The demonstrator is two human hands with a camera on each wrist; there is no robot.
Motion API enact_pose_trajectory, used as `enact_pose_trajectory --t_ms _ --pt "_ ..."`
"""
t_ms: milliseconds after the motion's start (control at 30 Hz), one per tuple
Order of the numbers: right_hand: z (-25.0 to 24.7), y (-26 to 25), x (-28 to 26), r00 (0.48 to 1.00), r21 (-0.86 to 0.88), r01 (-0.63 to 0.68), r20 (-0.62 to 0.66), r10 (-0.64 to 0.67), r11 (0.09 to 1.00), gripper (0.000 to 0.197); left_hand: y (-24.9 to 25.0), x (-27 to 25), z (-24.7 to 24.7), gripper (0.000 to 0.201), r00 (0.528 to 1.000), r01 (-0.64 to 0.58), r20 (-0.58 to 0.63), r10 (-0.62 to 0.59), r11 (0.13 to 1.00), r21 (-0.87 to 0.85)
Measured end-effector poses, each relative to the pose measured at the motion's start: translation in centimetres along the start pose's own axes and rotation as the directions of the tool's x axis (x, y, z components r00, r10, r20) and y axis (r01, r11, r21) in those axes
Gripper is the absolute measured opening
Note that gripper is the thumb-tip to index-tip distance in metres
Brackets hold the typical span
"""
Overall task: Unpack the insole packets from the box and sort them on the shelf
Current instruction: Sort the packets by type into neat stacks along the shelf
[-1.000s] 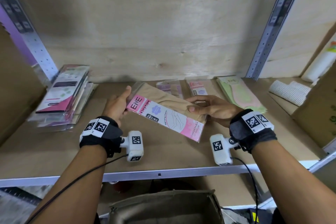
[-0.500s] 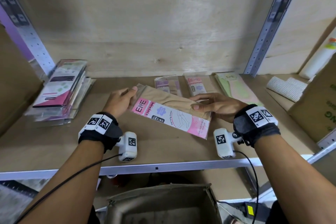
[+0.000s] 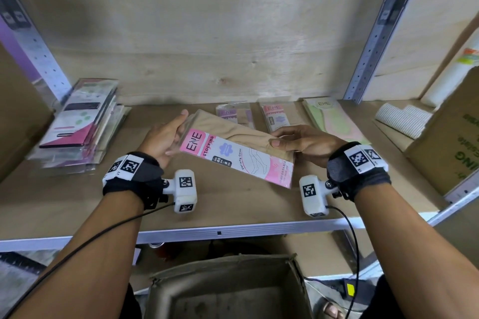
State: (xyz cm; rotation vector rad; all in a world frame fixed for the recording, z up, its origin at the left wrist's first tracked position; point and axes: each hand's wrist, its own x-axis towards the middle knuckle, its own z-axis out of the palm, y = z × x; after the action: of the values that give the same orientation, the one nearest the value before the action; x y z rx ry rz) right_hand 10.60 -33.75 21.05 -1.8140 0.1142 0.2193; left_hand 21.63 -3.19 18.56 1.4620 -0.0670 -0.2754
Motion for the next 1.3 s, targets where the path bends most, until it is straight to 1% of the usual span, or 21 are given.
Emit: enact_pose_trajectory --t_ms 33,100,133,200,267,333,400,467,533,600,667,733,800,867,967,1000,1033,1100,1167,1300 --pt "0.1 -0.1 0.0 1.0 0.005 0.007 0.006 -0.007 1.0 0.034 0.0 0.1 -0.1 0.035 1.0 0.022 0.014 -0.021 0.998 -0.051" --pt "0.2 -0.2 -0.1 1.0 0.039 0.017 0.015 -0.018 0.999 0.033 0.0 0.3 -0.2 0.037 0.998 0.043 0.051 -0.037 0.993 -0.113" --pt "0.1 -0.2 -0.1 1.0 0.069 0.017 0.014 -0.018 0.997 0.033 -0.1 0.4 -0.2 0.042 0.998 0.044 0.059 -0.037 0.989 -0.14" --pt "0.0 0.0 -0.1 1.0 0.133 0.011 0.002 -0.011 0.991 0.031 -0.1 0.5 0.0 0.052 0.999 0.05 0.023 -0.046 0.971 -0.232" --pt "-0.2 0.2 -0.1 1.0 0.198 0.008 -0.032 -0.001 0.98 0.021 0.0 0.4 0.4 0.065 0.998 0.064 -0.001 -0.068 0.949 -0.307" --pt "-0.3 0.5 0.1 0.996 0.283 0.009 -0.084 0.016 0.959 0.013 0.0 0.3 1.1 0.081 0.995 0.102 0.048 -0.092 0.955 -0.279" --pt "-0.3 0.8 0.4 0.99 0.369 0.014 -0.133 0.038 0.929 0.015 0.0 -0.1 2.3 0.086 0.987 0.128 0.123 -0.108 0.977 -0.172" --pt "-0.3 1.0 0.7 0.985 0.429 0.029 -0.168 0.048 0.903 0.021 -0.2 -0.9 4.1 0.077 0.973 0.129 0.193 -0.126 0.992 -0.002" --pt "-0.2 1.0 1.0 0.978 0.455 0.046 -0.202 0.052 0.889 0.023 -0.5 -1.6 6.3 0.061 0.953 0.115 0.267 -0.143 0.986 0.117" --pt "-0.1 0.8 1.2 0.969 0.474 0.066 -0.24 0.056 0.878 0.021 -0.8 -2.1 8.4 0.046 0.934 0.103 0.33 -0.137 0.988 0.12" --pt "0.0 0.6 1.5 0.952 0.476 0.083 -0.297 0.071 0.876 0.02 -0.9 -2.1 10.0 0.036 0.925 0.084 0.364 -0.112 0.992 0.09" --pt "-0.4 0.5 1.7 0.928 0.443 0.092 -0.363 0.085 0.892 0.022 -0.7 -1.7 11.5 0.032 0.921 0.055 0.38 -0.085 0.995 0.087" --pt "-1.1 0.4 1.8 0.907 0.396 0.089 -0.411 0.09 0.914 0.023 -0.2 -1.2 12.9 0.035 0.92 0.019 0.387 -0.066 0.992 0.124" --pt "-2.2 0.2 1.7 0.89 0.34 0.076 -0.448 0.09 0.937 0.026 0.4 -0.6 14.3 0.037 0.929 -0.006 0.366 -0.057 0.986 0.168" --pt "-4.0 0.1 1.8 0.848 0.196 0.011 -0.521 0.095 0.98 0.021 1.0 0.1 16.1 0.038 0.948 -0.015 0.312 -0.061 0.971 0.237" --pt "-4.4 0.2 1.7 0.834 0.138 -0.025 -0.544 0.096 0.99 0.021 1.0 0.2 16.7 0.039 0.95 -0.012 0.302 -0.073 0.963 0.27" --pt "-4.8 0.3 1.7 0.82 0.082 -0.066 -0.563 0.1 0.994 0.025 1.0 0.2 17.3 0.04 0.952 -0.01 0.295 -0.085 0.951 0.309" --pt "-5.2 0.6 1.4 0.79 -0.048 -0.157 -0.605 0.096 0.987 0.036 0.6 0.4 18.3 0.044 0.955 0.002 0.274 -0.117 0.922 0.388" --pt "-5.3 0.8 1.1 0.763 -0.169 -0.222 -0.643 0.063 0.96 0.037 0.3 0.4 19.3 0.05 0.961 0.039 0.23 -0.157 0.894 0.445" --pt "-5.1 0.6 0.6 0.755 -0.269 -0.329 -0.651 0.081 0.905 0.038 -0.1 0.1 20.4 0.059 0.975 0.061 0.15 -0.167 0.841 0.538"
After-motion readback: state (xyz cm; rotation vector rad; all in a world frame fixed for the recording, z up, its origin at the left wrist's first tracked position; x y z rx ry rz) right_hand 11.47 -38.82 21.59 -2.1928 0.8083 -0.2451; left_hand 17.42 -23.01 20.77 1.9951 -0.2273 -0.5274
